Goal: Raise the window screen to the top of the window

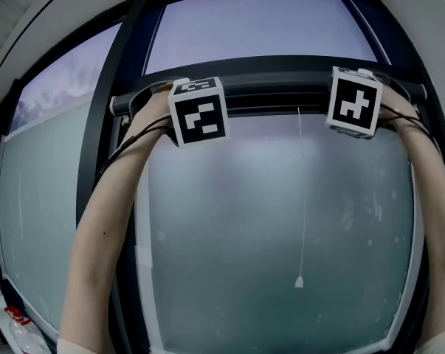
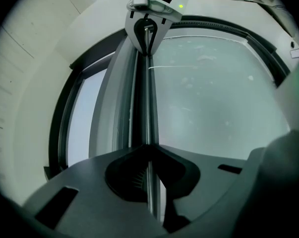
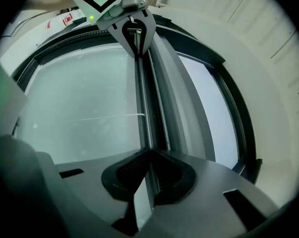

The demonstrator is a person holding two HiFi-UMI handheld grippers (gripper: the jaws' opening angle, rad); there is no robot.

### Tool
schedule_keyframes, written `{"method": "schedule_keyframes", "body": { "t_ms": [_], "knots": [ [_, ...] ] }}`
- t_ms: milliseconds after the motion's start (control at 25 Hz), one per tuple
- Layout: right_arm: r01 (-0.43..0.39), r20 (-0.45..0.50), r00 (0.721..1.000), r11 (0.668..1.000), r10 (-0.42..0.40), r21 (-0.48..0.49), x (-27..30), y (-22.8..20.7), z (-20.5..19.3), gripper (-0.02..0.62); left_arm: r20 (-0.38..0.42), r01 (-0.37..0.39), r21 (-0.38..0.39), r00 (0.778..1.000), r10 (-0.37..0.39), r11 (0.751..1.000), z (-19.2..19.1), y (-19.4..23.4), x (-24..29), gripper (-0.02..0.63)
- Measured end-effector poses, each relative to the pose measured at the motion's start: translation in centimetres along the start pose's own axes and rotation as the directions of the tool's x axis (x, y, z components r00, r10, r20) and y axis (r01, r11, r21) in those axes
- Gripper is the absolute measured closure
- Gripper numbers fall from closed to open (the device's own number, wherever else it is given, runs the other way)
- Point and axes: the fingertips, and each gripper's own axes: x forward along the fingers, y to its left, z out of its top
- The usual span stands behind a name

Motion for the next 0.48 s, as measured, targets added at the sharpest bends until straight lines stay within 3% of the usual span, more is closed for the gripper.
{"method": "schedule_keyframes", "body": {
  "t_ms": [280,480],
  "knots": [
    [0.017,0.011,1.000,1.000,-0.017,-0.006,0.03,0.25,0.15,0.569,0.011,-0.024,-0.010,1.000,0.024,1.000,0.09,-0.05,-0.04,0.583],
    [0.135,0.019,0.991,0.988,-0.134,-0.074,-0.96,-0.49,0.89,0.569,-0.022,-0.138,0.027,0.990,0.139,0.990,0.01,0.22,-0.46,0.583]
  ]
}}
